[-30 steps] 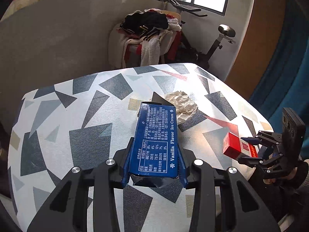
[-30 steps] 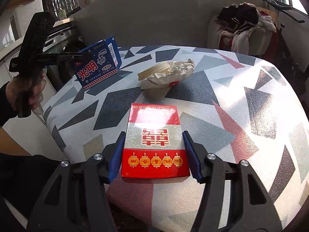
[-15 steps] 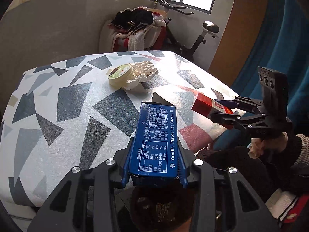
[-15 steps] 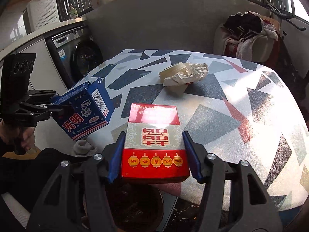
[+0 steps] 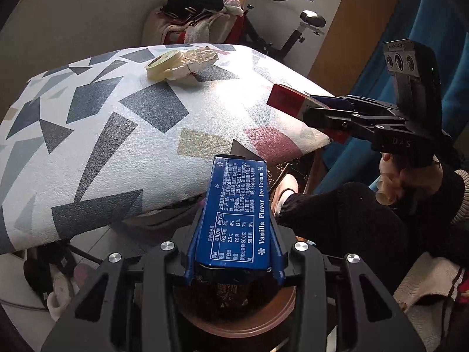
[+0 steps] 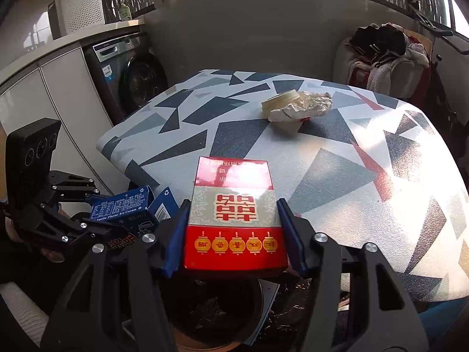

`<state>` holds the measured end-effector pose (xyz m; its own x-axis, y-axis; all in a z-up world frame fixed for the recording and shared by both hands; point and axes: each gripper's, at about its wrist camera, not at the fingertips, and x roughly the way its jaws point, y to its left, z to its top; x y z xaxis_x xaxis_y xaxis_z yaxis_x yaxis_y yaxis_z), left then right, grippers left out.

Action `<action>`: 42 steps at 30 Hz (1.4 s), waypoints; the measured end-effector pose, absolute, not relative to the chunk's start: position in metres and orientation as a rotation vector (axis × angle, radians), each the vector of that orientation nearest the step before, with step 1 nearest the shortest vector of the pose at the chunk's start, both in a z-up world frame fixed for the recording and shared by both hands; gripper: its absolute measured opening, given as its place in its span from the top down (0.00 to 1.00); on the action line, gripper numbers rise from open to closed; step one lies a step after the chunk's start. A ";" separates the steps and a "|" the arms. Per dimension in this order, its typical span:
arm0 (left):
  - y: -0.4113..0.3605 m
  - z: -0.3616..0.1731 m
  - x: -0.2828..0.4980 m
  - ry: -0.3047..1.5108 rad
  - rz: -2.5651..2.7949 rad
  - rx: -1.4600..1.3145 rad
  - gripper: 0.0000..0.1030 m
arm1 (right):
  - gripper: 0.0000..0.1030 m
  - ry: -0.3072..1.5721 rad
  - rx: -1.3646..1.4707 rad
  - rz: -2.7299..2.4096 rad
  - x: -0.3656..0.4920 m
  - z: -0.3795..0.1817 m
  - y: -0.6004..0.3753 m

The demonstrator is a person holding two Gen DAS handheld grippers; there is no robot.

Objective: Collect trash
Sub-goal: 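Carry the blue box and red box down over the brown bin with both tools, then open both tools to drop the two boxes into the bin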

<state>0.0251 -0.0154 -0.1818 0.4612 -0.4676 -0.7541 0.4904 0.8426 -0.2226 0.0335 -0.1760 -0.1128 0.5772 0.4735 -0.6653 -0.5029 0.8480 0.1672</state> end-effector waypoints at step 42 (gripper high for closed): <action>0.028 -0.191 -0.007 0.768 -0.375 -0.022 0.12 | 0.43 0.950 -0.138 0.667 -0.006 -0.192 -0.135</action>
<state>-0.0075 0.0280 -0.1905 0.6567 -0.3391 -0.6737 0.3235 0.9335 -0.1546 -0.0055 -0.1350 -0.1920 0.4000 0.4667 -0.7888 -0.5837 0.7933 0.1733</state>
